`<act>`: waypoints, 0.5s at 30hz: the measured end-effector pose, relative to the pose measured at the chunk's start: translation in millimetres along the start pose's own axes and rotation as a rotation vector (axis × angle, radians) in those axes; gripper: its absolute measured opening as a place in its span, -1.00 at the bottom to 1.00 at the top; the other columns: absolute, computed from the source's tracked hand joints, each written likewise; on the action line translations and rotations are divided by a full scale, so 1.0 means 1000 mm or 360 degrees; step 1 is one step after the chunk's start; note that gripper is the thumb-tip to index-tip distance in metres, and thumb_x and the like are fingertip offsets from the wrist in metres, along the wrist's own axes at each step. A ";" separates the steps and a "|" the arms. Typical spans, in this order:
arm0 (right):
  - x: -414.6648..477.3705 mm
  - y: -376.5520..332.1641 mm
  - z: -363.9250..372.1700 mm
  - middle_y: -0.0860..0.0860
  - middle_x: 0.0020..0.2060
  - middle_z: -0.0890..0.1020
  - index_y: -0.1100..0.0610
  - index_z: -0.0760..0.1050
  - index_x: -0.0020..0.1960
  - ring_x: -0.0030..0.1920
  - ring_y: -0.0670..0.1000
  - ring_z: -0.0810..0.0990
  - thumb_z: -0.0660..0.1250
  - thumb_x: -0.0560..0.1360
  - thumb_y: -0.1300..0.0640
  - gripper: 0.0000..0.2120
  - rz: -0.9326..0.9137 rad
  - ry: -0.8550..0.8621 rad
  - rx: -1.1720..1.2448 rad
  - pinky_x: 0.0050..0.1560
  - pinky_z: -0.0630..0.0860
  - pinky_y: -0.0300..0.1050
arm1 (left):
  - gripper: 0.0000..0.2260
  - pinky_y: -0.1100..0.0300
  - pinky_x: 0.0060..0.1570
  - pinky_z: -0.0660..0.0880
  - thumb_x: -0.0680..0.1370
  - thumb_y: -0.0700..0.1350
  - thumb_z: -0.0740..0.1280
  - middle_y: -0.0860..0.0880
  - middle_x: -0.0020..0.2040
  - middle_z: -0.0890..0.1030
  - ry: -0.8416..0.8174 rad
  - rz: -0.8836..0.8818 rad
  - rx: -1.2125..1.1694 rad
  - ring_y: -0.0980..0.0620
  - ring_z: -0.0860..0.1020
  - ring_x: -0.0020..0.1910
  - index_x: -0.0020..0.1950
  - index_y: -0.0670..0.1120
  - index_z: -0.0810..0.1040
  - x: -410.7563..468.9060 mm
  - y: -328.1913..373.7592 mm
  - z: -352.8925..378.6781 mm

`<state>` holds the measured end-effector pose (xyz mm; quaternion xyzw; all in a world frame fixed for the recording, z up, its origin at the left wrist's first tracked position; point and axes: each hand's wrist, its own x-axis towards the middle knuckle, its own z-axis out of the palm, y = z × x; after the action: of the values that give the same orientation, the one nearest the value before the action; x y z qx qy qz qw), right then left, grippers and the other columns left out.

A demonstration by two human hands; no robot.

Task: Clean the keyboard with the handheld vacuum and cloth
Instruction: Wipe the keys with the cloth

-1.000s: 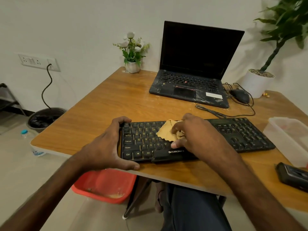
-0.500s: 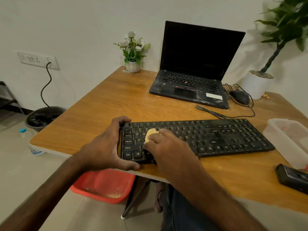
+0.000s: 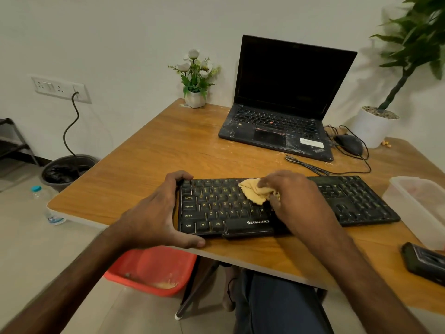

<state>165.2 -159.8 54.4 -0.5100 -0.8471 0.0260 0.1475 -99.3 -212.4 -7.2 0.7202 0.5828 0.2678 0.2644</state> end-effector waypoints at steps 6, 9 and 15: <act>-0.019 -0.040 0.014 -0.03 0.40 0.45 -0.01 0.39 0.44 0.42 -0.01 0.37 0.27 0.61 0.19 -0.58 -0.0122 -0.0065 0.0097 0.44 0.28 -0.10 | 0.09 0.57 0.05 0.38 0.15 0.24 0.66 0.34 0.25 0.33 0.0019 0.0000 0.0016 0.52 0.34 0.21 0.44 0.24 -0.01 0.000 0.000 0.001; -0.039 -0.068 0.020 0.06 0.16 0.64 0.07 0.59 0.23 0.19 0.08 0.60 0.52 0.40 0.25 -0.59 -0.0433 -0.0166 0.0109 0.18 0.56 0.03 | 0.07 0.53 0.01 0.42 0.17 0.21 0.67 0.30 0.23 0.38 0.0028 0.0000 0.0005 0.48 0.41 0.17 0.43 0.22 0.01 0.000 0.001 0.002; -0.021 -0.008 0.004 -0.07 0.41 0.43 -0.07 0.27 0.52 0.40 -0.04 0.35 0.23 0.62 0.19 -0.50 0.0161 0.0108 0.0053 0.45 0.25 -0.10 | 0.07 0.48 0.07 0.40 0.15 0.28 0.64 0.34 0.25 0.33 0.0022 0.0001 0.0045 0.41 0.43 0.20 0.43 0.24 -0.01 -0.001 0.001 0.001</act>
<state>166.7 -181.5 46.9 -0.5503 -0.8141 0.0301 0.1830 -97.5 -213.4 -7.2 0.7222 0.5882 0.2644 0.2502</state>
